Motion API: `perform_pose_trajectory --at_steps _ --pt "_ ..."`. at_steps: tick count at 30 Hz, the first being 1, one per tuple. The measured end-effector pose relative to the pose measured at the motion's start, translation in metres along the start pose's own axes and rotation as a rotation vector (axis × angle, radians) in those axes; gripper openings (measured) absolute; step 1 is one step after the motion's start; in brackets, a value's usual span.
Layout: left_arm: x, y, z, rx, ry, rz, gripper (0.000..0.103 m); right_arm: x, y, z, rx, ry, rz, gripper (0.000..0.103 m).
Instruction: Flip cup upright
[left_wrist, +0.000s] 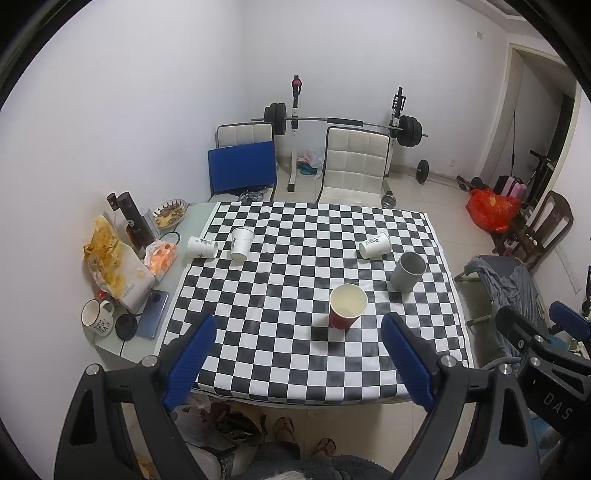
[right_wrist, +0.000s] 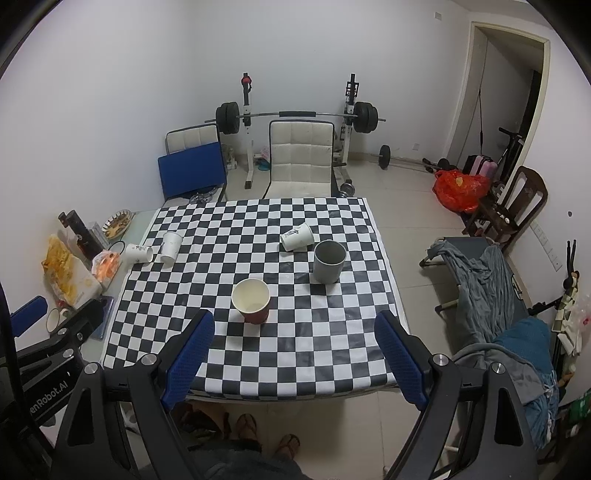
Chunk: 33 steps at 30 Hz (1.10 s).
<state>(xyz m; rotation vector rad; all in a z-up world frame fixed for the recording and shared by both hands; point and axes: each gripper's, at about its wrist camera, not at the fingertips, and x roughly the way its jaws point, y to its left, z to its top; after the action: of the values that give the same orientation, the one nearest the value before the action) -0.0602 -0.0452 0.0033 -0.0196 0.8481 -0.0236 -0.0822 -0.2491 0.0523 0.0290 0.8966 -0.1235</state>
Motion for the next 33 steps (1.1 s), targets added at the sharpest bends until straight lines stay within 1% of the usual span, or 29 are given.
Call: perform_pose_trajectory --at_steps 9,15,33 --pt "-0.004 0.001 0.003 0.003 -0.01 0.005 0.091 0.0 -0.002 -0.001 0.003 0.0 0.006 0.09" --pt "-0.011 0.001 0.013 0.004 -0.024 0.007 0.092 0.001 0.001 -0.006 0.004 -0.009 0.01 0.09" --pt "-0.013 -0.001 0.018 0.007 -0.034 0.006 0.092 0.0 0.0 -0.006 0.003 -0.017 0.009 0.09"
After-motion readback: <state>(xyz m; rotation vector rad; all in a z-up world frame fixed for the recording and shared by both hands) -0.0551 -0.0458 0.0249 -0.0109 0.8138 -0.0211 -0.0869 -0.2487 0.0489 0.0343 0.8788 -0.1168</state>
